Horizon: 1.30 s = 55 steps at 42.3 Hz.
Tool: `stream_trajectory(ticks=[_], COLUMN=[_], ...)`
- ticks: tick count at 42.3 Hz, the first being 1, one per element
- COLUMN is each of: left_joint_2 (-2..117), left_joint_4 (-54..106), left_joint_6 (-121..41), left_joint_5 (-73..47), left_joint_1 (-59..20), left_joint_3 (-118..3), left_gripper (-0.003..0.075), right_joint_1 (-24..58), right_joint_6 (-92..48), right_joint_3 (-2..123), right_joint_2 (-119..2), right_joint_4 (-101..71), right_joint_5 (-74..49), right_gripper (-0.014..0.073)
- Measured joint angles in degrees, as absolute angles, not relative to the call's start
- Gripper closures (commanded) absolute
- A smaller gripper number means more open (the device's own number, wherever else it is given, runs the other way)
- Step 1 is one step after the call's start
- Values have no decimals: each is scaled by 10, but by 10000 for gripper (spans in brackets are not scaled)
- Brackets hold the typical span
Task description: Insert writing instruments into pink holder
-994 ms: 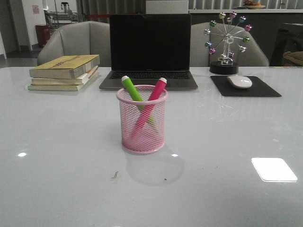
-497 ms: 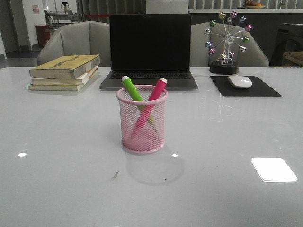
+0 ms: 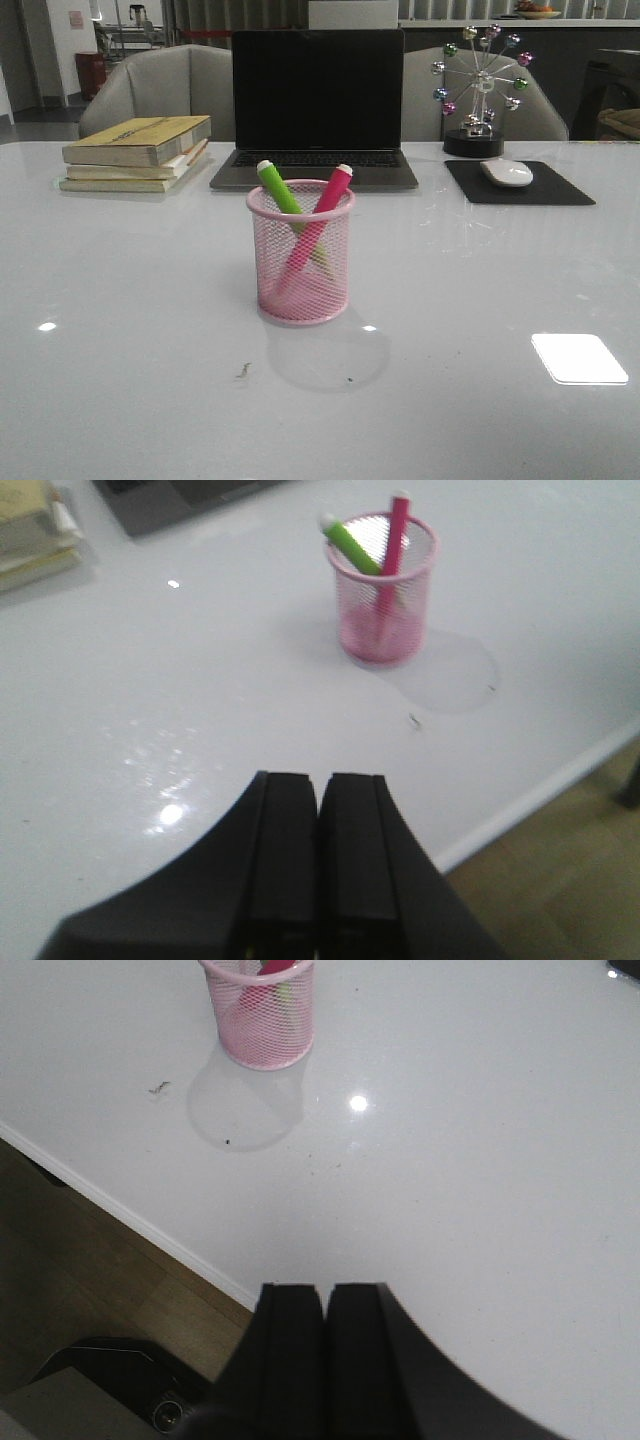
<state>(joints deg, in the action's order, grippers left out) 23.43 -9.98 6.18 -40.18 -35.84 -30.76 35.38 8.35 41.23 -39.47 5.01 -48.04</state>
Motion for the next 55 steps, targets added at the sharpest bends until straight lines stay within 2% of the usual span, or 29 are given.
stream_trajectory(ticks=[12, 20, 25, 33, 48, 55], left_joint_2=[88, 20, -1, -2, -2, -2], left_joint_4=[-78, -44, -37, -35, -35, 28], left_joint_6=[62, 62, 62, 62, 61, -30], left_joint_5=[-221, -145, -93, -50, -50, -46], left_joint_1=[-128, -38, -30, -29, -29, -32], left_joint_3=[-146, -39, 2, 3, 3, 3], left_gripper=[629, 629, 629, 629, 629, 629], right_joint_1=[354, 354, 354, 354, 354, 354], right_joint_6=[84, 84, 84, 84, 84, 84], right_joint_3=[412, 412, 412, 412, 412, 412], right_joint_2=[-395, -395, -395, -395, -395, -395], right_joint_4=[50, 50, 50, 50, 51, 51], right_joint_5=[-480, -480, -480, -480, -480, -480], right_gripper=[566, 566, 566, 566, 566, 566])
